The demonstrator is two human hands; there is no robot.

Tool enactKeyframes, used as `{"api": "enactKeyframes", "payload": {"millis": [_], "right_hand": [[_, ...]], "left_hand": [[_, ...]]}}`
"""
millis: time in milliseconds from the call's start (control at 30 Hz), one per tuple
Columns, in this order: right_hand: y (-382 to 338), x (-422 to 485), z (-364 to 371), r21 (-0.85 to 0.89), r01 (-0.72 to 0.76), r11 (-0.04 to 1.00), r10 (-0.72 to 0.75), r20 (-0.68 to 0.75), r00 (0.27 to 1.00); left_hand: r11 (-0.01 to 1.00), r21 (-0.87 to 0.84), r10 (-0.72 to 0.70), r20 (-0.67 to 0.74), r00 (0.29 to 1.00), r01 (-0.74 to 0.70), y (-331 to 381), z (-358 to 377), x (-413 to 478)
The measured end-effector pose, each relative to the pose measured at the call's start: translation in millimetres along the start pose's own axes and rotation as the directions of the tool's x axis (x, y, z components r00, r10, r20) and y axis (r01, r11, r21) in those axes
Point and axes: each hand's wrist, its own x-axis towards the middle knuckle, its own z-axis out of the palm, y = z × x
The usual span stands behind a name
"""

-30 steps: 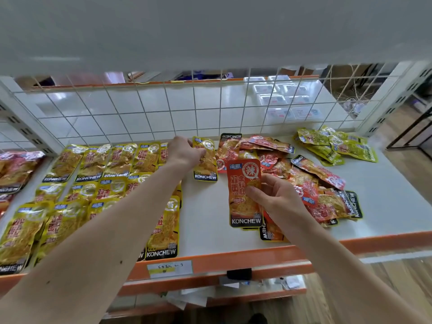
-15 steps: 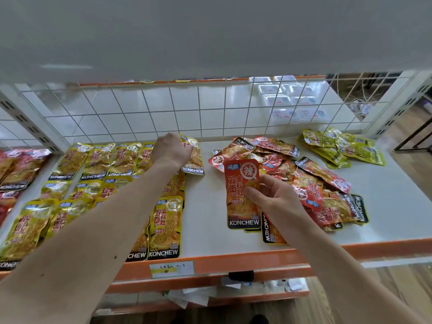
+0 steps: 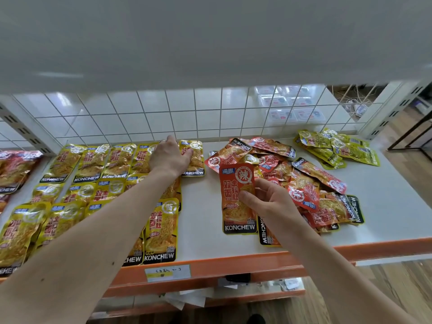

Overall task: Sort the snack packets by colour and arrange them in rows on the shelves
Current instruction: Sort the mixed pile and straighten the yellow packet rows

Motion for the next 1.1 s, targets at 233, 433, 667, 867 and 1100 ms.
{"api": "enactKeyframes", "payload": {"millis": [233, 433, 667, 867, 1100], "right_hand": [[-5, -4, 8, -0.021, -0.012, 1.000, 0.011, -0.026, 1.000], [-16, -4, 36, -0.012, 0.010, 1.000, -0.011, -0.076, 0.997], [-8, -1, 102, 0.008, 0.026, 1.000, -0.025, -0.056, 0.998], [10, -5, 159, 0.008, -0.027, 1.000, 0.026, 0.056, 0.998], [28, -17, 211, -0.073, -0.047, 0.996, 0.059, 0.172, 0.983]], "left_hand": [[0.995, -0.073, 0.071, -0.028, 0.997, -0.073, -2, -3, -6], [0.958, -0.248, 0.141, -0.045, 0.989, -0.148, -24, -27, -35], [0.919, -0.268, 0.281, -0.067, 0.957, -0.289, -86, -77, -97], [0.944, -0.182, 0.255, -0.124, 0.959, -0.274, -146, -104, -145], [0.983, -0.084, 0.143, -0.191, 0.971, -0.161, -200, -124, -212]]}}
